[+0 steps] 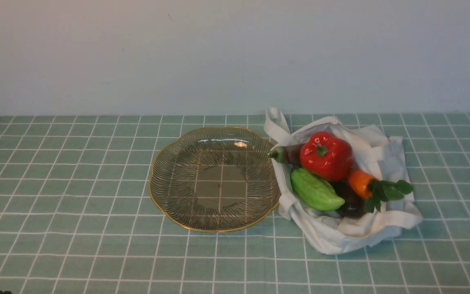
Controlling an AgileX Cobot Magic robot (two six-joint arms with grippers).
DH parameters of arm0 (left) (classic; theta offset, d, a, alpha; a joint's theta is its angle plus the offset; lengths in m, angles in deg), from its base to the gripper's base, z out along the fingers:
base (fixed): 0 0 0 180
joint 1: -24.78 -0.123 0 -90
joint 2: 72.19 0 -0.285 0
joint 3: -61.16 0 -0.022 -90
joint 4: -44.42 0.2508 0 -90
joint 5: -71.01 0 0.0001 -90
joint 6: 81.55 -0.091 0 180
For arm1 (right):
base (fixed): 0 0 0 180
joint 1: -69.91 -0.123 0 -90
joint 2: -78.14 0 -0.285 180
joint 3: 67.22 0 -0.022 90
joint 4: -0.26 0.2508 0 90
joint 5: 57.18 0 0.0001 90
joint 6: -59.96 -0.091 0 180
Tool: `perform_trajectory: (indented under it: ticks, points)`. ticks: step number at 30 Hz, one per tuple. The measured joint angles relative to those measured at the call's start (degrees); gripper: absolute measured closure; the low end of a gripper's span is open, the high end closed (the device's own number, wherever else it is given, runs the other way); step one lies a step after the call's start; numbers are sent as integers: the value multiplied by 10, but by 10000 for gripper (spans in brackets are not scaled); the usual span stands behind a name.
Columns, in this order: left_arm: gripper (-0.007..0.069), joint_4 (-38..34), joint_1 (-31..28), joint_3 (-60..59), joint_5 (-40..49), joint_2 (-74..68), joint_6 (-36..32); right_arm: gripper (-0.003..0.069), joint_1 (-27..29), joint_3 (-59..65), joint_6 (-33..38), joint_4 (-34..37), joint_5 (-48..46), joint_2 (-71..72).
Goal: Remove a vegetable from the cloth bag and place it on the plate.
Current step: Use the right arm to grab a bell peppers from the bag
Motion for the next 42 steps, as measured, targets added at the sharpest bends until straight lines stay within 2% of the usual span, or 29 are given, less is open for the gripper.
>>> perform_trajectory:
  ticks: [19, 22, 24, 28, 32, 39, 42]
  points:
    - [629, 0, 0, 0, 0, 0, 0, 676, 0, 0, 0, -12, 1, 0]
    - [629, 0, 0, 0, 0, 0, 0, 676, 0, 0, -17, -1, 6, 0]
    - [629, 0, 0, 0, 0, 0, 0, 676, 0, 1, -52, 51, 15, 0]
    - [629, 0, 0, 0, 0, 0, 0, 676, 0, 1, -156, 216, 23, 0]
    - [629, 0, 0, 0, 0, 0, 0, 676, 0, 1, -187, 320, 25, 0]
    - [629, 0, 0, 0, 0, 0, 0, 676, 0, 1, -190, 376, 33, 0]
    - [629, 0, 0, 0, 0, 0, 0, 676, 0, -18, -168, 393, 28, 0]
